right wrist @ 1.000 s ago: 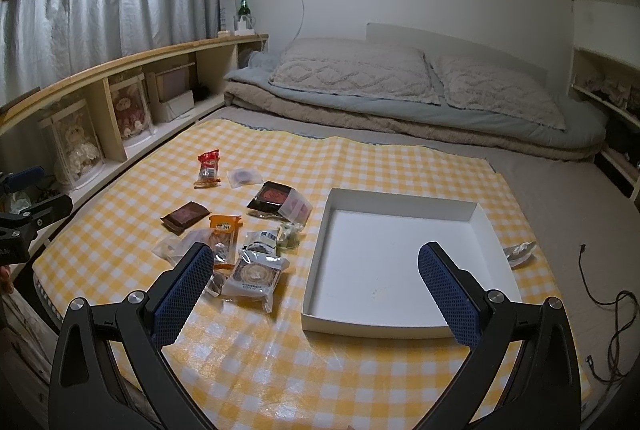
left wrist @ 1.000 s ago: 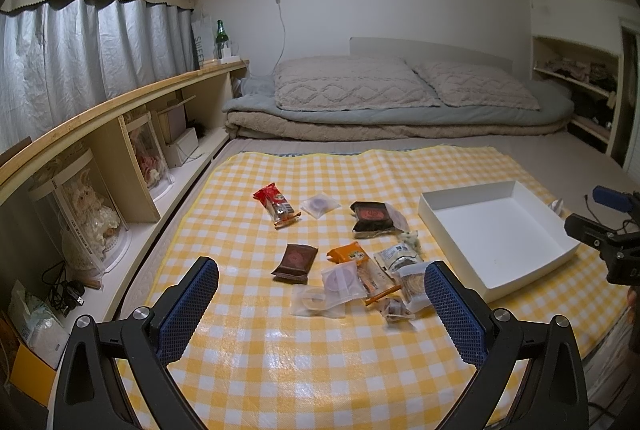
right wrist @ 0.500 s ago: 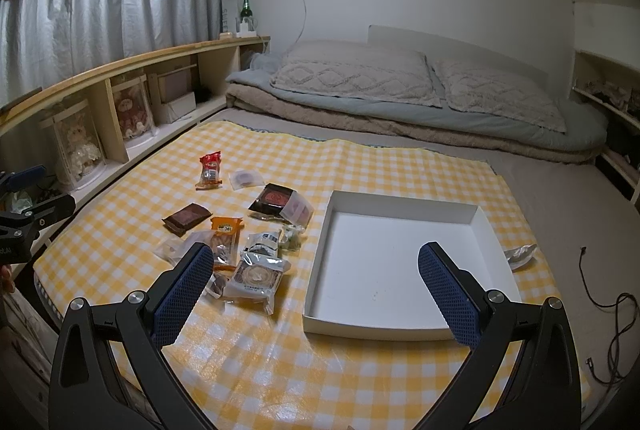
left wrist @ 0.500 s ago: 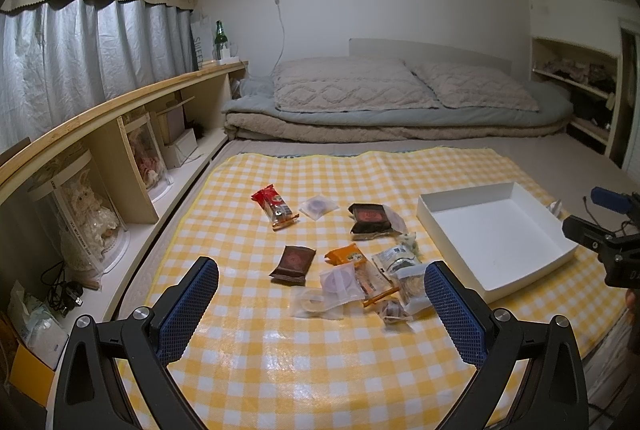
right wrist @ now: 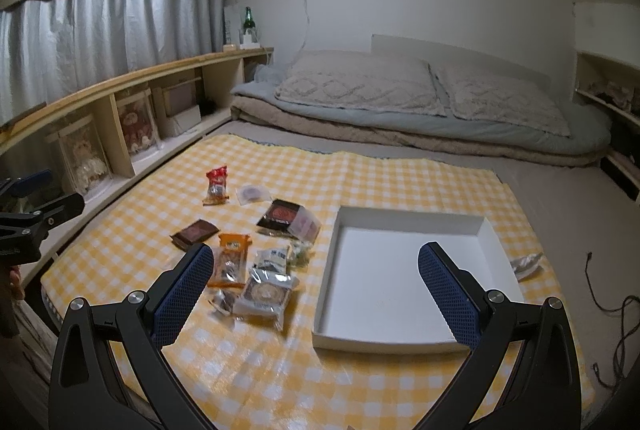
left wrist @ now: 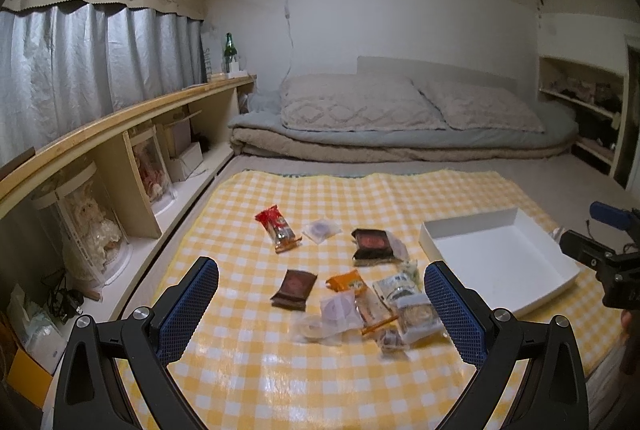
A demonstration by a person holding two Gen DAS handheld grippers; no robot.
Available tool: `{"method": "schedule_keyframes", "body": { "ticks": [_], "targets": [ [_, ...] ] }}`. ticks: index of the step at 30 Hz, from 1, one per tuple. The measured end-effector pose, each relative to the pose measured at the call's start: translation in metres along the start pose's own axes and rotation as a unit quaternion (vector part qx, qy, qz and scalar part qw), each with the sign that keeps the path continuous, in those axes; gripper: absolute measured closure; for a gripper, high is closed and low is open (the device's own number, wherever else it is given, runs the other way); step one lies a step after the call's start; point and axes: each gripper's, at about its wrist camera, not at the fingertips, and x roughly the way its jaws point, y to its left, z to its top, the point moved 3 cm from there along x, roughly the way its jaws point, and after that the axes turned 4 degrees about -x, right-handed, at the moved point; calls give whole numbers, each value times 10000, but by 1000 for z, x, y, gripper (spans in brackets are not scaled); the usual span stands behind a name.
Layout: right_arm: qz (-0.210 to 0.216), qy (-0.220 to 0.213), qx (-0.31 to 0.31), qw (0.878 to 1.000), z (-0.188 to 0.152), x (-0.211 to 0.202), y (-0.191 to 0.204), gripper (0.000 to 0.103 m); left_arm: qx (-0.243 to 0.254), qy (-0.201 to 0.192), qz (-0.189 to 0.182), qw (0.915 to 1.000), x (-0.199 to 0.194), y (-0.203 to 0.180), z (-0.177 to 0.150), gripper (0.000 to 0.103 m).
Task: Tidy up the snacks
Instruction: 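Grasp the deer-print cake packet with the right tool while the left grasps a white round packet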
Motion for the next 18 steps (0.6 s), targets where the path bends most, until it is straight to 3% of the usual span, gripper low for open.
{"method": "schedule_keyframes", "body": {
  "ticks": [8, 13, 16, 18],
  "targets": [
    [217, -234, -63, 9995, 41, 8, 8, 0, 148, -463, 64, 9988, 12, -7, 42, 0],
    [149, -393, -173, 9990, 57, 31, 12, 0, 17, -503, 21, 9987, 51, -3, 58, 0],
    [274, -208, -225, 9992, 56, 61, 14, 0, 11, -184, 165, 9997, 95, 0, 57, 0],
    [426, 210, -171, 9987, 47, 90, 16, 0, -21, 421, 68, 9991, 130, 0, 47, 0]
  ]
}}
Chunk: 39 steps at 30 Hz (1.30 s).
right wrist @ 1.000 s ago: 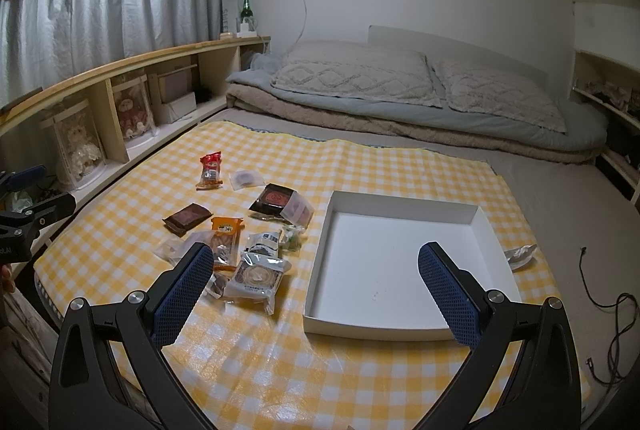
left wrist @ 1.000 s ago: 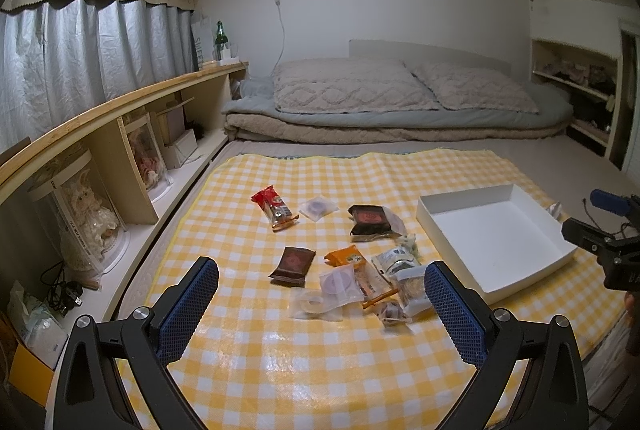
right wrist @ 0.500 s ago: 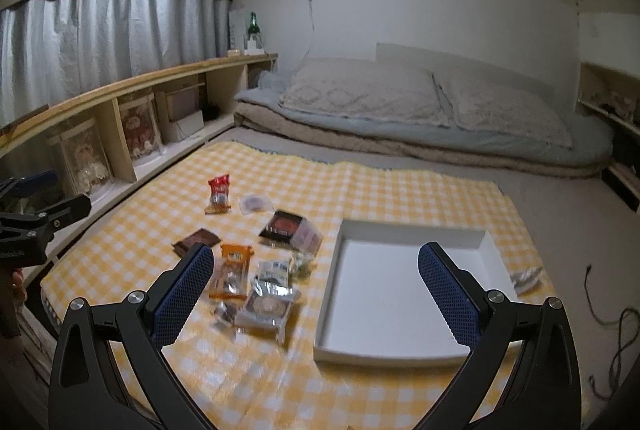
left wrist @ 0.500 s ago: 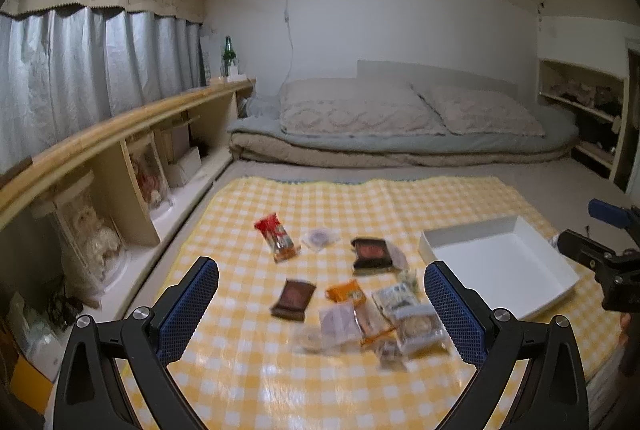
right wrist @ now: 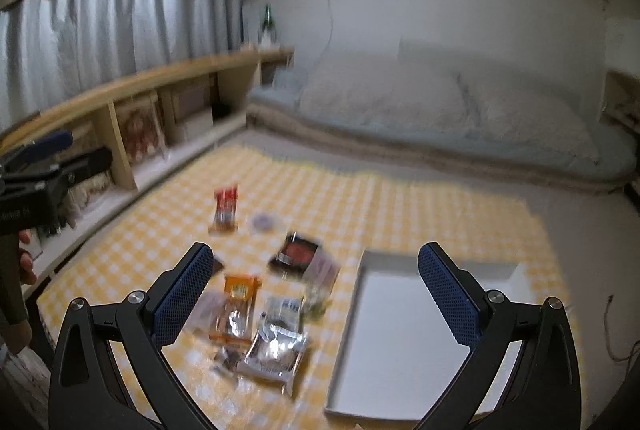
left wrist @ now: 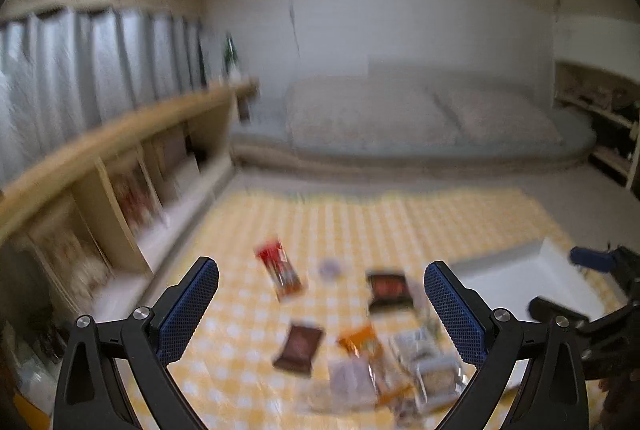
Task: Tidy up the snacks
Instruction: 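Grasp the deer-print cake packet with the right tool while the left grasps a white round packet, then carry both packets into the white tray and open both tools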
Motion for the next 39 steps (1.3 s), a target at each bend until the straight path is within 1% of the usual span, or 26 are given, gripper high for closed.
{"method": "schedule_keyframes", "body": {
  "ticks": [1, 2, 3, 4, 5, 6, 8, 9, 11, 14, 15, 19, 20, 23, 25, 27, 29, 32, 33, 35, 36, 37, 38, 39],
  "targets": [
    [133, 262, 64, 9995, -5, 14, 0, 0, -26, 337, -65, 9994, 15, 0, -4, 0],
    [310, 664, 176, 9972, -13, 33, 1, 0, -62, 700, -125, 9974, 31, 0, -10, 1],
    [406, 964, 280, 9941, -21, 46, 1, 0, -119, 1077, -195, 9939, 48, 1, -16, 3],
    [492, 1259, 397, 9900, -29, 59, 2, 0, -190, 1458, -274, 9887, 66, 2, -23, 7],
    [610, 1609, 567, 9834, -39, 75, 2, 0, -232, 1709, -308, 9845, 78, 3, -27, 12],
    [692, 1862, 709, 9775, -47, 86, 3, 0, -306, 2068, -340, 9773, 96, 4, -34, 16],
    [820, 2312, 966, 9646, -61, 104, 3, 1, -452, 2434, -397, 9680, 118, 7, -39, 19],
    [874, 2530, 1120, 9570, -68, 114, 4, 1, -577, 2659, -442, 9613, 134, 8, -43, 20],
    [1003, 2853, 1416, 9426, -81, 126, 5, 6, -718, 2905, -507, 9528, 155, 9, -39, 22],
    [1055, 3202, 1613, 9275, -91, 142, 9, 12, -889, 3319, -589, 9373, 190, 6, -46, 23],
    [1067, 3323, 1673, 9221, -93, 146, 12, 13, -880, 3392, -592, 9347, 199, 6, -47, 23],
    [1095, 3758, 1883, 9007, -108, 162, 21, 13, -730, 3687, -402, 9258, 239, -5, -59, 26],
    [1042, 3817, 1879, 8990, -110, 166, 21, 13, -705, 3725, -408, 9245, 245, -10, -61, 26],
    [881, 3925, 1768, 8983, -115, 174, 27, 13, -545, 3832, -363, 9213, 273, -19, -65, 26],
    [767, 4015, 1671, 8972, -119, 181, 30, 13, -441, 3859, -249, 9212, 281, -23, -68, 26],
    [542, 4086, 1550, 8978, -125, 186, 30, 13, -369, 3905, -143, 9198, 294, -28, -72, 26],
    [393, 4053, 1464, 9015, -125, 187, 31, 13, -406, 3940, -171, 9181, 291, -31, -78, 26],
    [419, 4029, 1388, 9037, -125, 188, 34, 29, -397, 4026, -185, 9143, 302, -30, -86, 26],
    [363, 4053, 1341, 9036, -125, 188, 34, 35, -386, 4043, -172, 9136, 302, -28, -87, 27],
    [381, 4011, 1359, 9051, -125, 186, 31, 37, -440, 4060, -183, 9126, 305, -24, -93, 30],
    [430, 3987, 1407, 9052, -124, 184, 30, 38, -519, 4081, -263, 9111, 287, -17, -94, 34],
    [478, 3966, 1454, 9051, -124, 183, 28, 38, -570, 4090, -306, 9102, 281, -13, -94, 36],
    [521, 3955, 1505, 9046, -122, 183, 27, 38, -626, 4086, -361, 9099, 281, -13, -95, 41],
    [567, 3942, 1572, 9037, -122, 182, 25, 38, -642, 4093, -389, 9093, 276, -10, -94, 44]
  ]
}}
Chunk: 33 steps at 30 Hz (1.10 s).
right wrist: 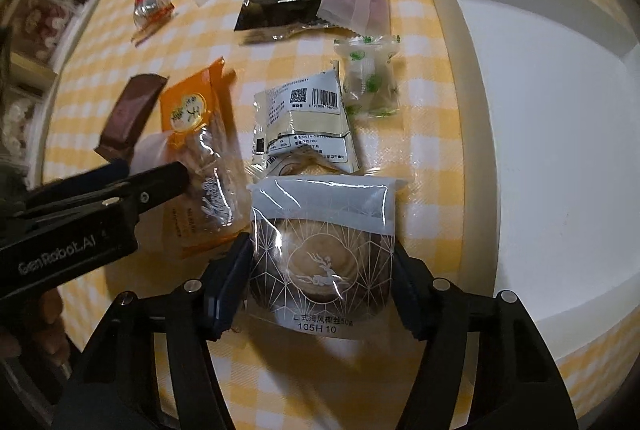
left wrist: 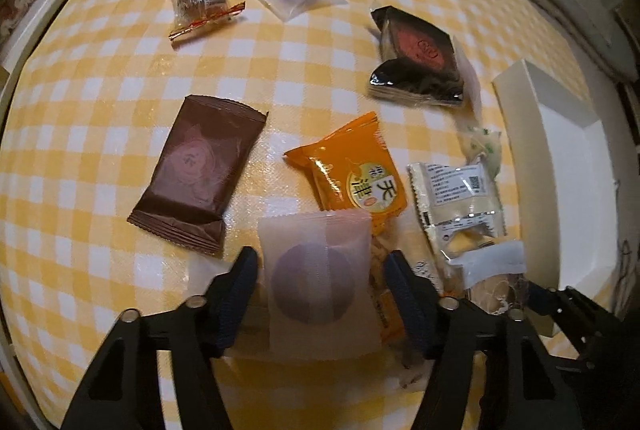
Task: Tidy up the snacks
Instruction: 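Carry both packets into the white tray and open both tools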
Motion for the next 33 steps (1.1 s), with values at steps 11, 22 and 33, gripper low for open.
{"method": "schedule_keyframes", "body": {
  "ticks": [11, 22, 33],
  "targets": [
    [229, -352, -34, 9991, -1, -24, -3, 39, 182, -602, -36, 9980, -43, -9, -9, 55],
    [99, -2382, -413, 9703, 21, -141, -16, 39, 300, -2103, -488, 9760, -133, -28, -27, 55],
    [-170, -2622, -214, 9646, 23, -172, -80, 39, 474, -2301, -993, 9669, -151, -89, -39, 55]
  ]
}}
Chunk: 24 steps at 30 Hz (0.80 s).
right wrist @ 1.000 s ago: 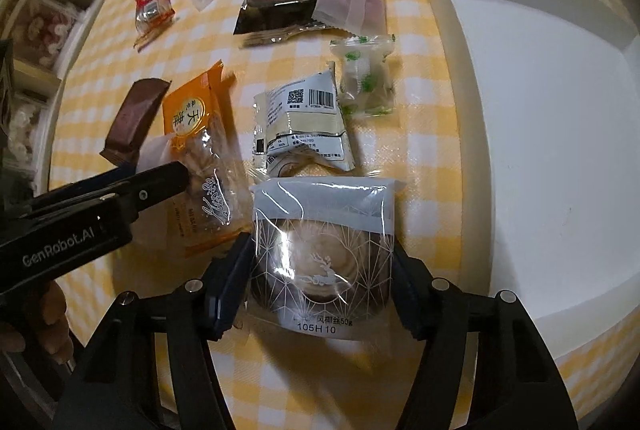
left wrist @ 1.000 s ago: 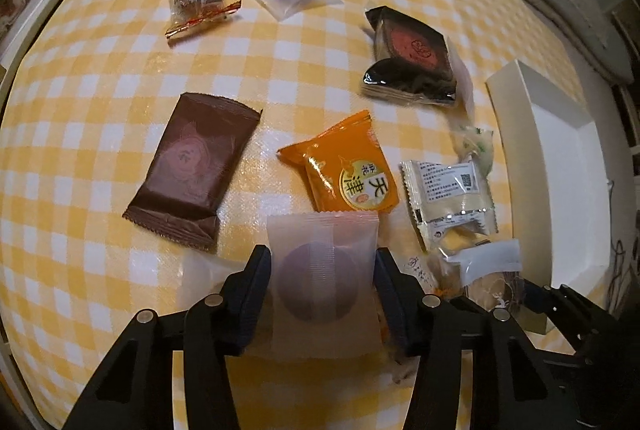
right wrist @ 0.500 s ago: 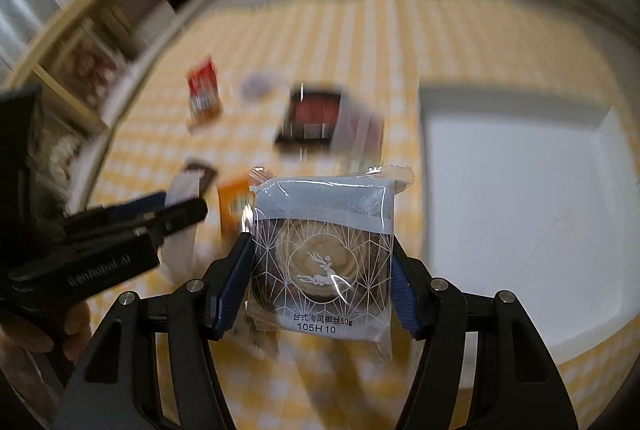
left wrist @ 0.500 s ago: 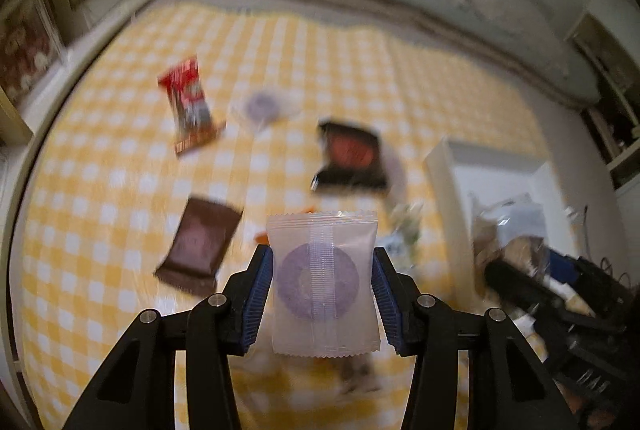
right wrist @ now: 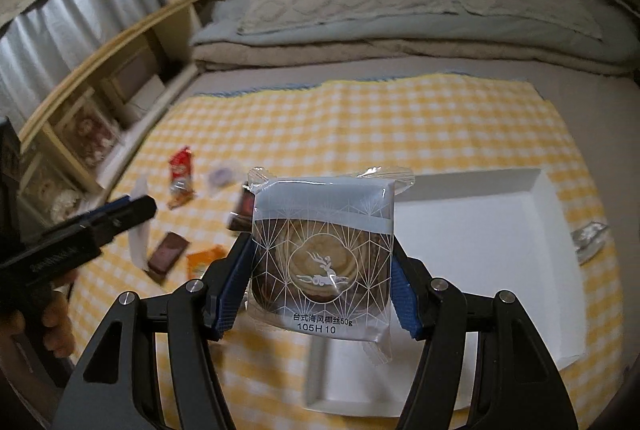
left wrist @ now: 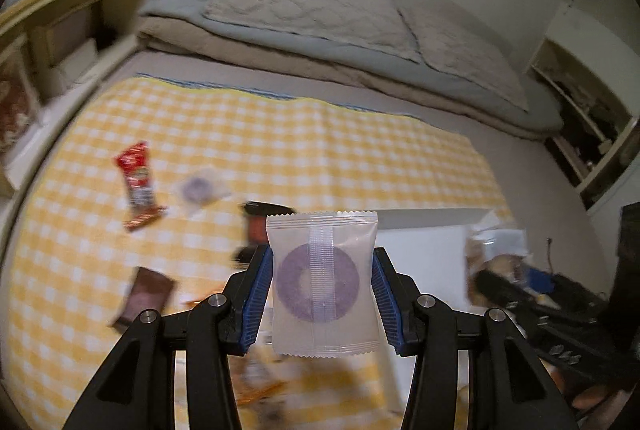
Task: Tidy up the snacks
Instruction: 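Carry both packets into the white tray and open both tools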
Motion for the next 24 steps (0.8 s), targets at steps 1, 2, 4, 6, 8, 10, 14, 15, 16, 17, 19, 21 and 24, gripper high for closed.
{"method": "schedule_keyframes", "body": {
  "ticks": [1, 2, 4, 6, 8, 10, 14, 15, 16, 17, 19, 21, 24],
  "targets": [
    [-63, 98, 41, 9999, 0, 5, -6, 39, 6, 41, -60, 10000, 4, -8, 0, 55],
    [-105, 188, 97, 9997, -1, 10, -12, 39, 15, 77, -112, 9999, 8, -14, 2, 55],
    [-149, 386, 252, 9988, -1, 20, -29, 39, 52, 117, -167, 9998, 18, -29, 6, 55],
    [-222, 516, 362, 9978, 0, 30, -42, 39, 20, 176, -188, 9997, 32, -41, 8, 55],
    [-357, 579, 448, 9967, 1, 38, -59, 39, -54, 304, -267, 9992, 50, -46, 10, 55],
    [-454, 592, 523, 9958, 4, 44, -72, 39, -74, 441, -321, 9985, 73, -54, 21, 55],
    [-595, 627, 755, 9934, 9, 56, -98, 39, 10, 626, -465, 9970, 105, -74, 29, 54],
    [-645, 648, 805, 9926, 10, 60, -104, 39, 48, 651, -496, 9966, 115, -78, 32, 54],
    [-687, 670, 828, 9919, 10, 63, -109, 39, 75, 661, -498, 9965, 126, -79, 34, 54],
    [-733, 700, 849, 9912, 11, 67, -114, 39, 100, 665, -501, 9965, 134, -82, 35, 51],
    [-839, 773, 901, 9894, 11, 75, -126, 39, 143, 669, -462, 9966, 160, -80, 38, 40],
    [-915, 840, 972, 9875, 11, 82, -137, 39, 222, 715, -380, 9965, 177, -77, 37, 15],
    [-1019, 907, 1070, 9849, 13, 91, -153, 39, 347, 796, -197, 9960, 194, -73, 35, 15]
  ]
}}
